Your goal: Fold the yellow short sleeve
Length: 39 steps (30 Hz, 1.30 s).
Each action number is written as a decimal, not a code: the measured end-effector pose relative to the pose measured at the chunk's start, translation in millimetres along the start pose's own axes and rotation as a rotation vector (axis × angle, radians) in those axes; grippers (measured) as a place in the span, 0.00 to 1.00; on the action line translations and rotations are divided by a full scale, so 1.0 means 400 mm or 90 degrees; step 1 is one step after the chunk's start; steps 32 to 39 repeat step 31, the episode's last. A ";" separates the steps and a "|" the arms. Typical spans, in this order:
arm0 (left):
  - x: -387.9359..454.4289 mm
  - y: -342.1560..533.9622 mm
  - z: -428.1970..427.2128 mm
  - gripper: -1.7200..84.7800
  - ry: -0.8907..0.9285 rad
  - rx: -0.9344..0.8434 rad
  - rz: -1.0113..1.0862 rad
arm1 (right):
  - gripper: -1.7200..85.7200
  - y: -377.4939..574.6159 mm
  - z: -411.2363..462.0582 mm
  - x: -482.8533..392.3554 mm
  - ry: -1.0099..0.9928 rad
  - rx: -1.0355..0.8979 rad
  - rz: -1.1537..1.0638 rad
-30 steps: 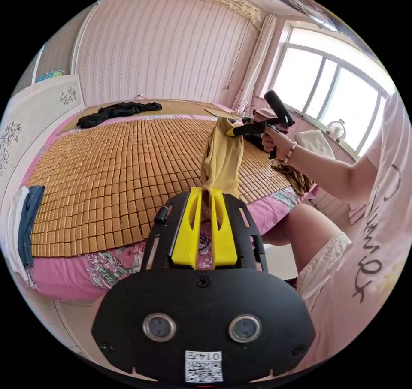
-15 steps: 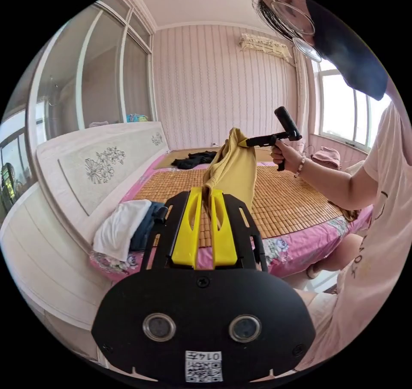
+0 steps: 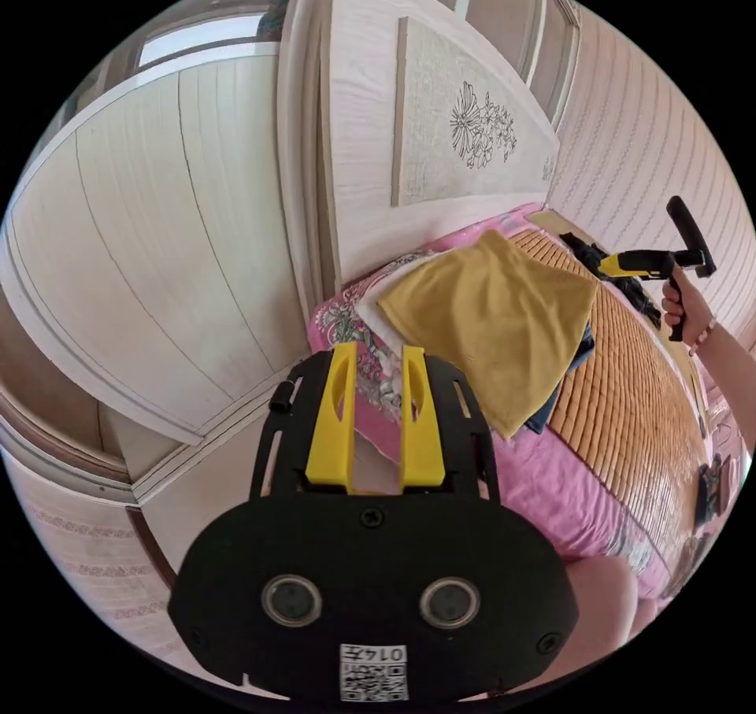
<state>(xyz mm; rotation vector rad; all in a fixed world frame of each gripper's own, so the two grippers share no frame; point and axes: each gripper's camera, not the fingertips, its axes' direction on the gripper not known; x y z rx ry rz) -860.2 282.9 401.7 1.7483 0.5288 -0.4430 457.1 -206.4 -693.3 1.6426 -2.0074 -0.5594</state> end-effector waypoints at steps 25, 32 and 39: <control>0.808 1.071 -0.836 0.04 0.309 0.419 0.652 | 0.16 1.597 -0.874 -0.627 0.429 0.147 0.440; 0.835 1.345 -0.994 0.06 0.345 0.451 0.694 | 0.16 1.818 -1.012 -0.807 0.487 0.216 0.518; 0.835 1.345 -0.994 0.06 0.345 0.451 0.694 | 0.16 1.818 -1.012 -0.807 0.487 0.216 0.518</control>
